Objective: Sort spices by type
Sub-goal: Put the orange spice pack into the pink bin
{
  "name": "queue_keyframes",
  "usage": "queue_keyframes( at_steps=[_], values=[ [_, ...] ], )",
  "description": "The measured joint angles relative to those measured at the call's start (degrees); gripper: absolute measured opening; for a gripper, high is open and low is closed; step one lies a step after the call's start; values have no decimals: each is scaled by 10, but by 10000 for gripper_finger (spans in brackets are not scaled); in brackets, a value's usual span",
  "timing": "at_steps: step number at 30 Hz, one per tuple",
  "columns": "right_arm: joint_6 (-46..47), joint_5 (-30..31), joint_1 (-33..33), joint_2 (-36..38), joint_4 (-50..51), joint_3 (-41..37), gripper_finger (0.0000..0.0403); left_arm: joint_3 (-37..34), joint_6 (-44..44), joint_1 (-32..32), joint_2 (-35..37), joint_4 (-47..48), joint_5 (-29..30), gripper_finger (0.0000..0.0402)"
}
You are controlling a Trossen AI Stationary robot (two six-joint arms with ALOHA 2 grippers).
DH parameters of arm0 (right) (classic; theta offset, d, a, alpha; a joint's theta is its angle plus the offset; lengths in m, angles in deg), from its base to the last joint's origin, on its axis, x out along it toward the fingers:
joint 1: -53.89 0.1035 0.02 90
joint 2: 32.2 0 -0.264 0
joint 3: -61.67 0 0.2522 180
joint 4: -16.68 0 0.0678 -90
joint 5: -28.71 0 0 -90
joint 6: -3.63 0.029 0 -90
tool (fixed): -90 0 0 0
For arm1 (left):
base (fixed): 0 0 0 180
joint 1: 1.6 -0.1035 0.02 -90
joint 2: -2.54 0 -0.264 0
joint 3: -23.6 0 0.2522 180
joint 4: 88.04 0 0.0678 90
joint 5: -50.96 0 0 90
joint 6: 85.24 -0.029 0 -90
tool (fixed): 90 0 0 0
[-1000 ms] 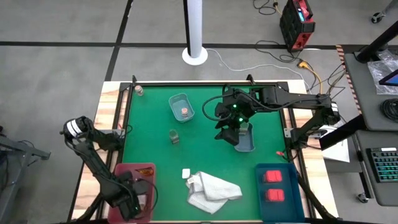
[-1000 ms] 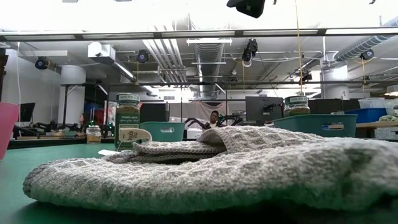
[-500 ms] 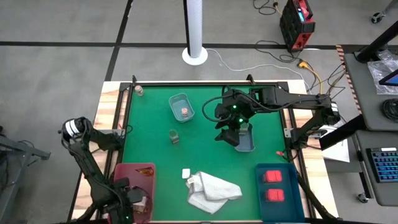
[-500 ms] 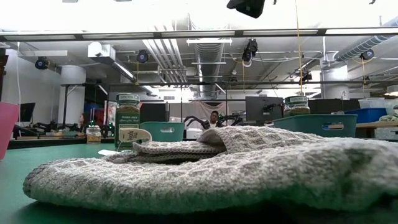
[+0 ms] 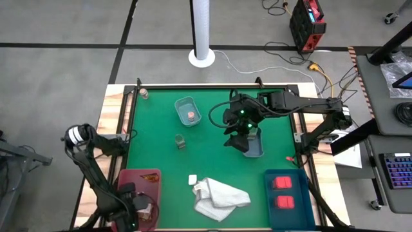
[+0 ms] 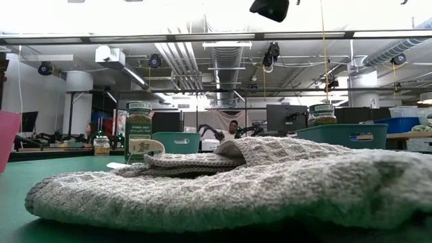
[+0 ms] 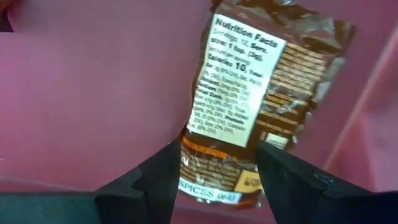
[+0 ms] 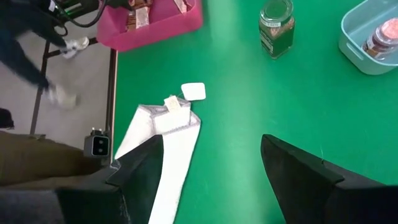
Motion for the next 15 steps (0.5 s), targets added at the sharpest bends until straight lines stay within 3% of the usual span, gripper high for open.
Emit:
queue_keyframes(
  at_steps=[15],
  values=[
    [-10, 0, 0, 0, 8, 0, 264, 2, 2, -5, -44, -9, -17, 175]
  ],
)
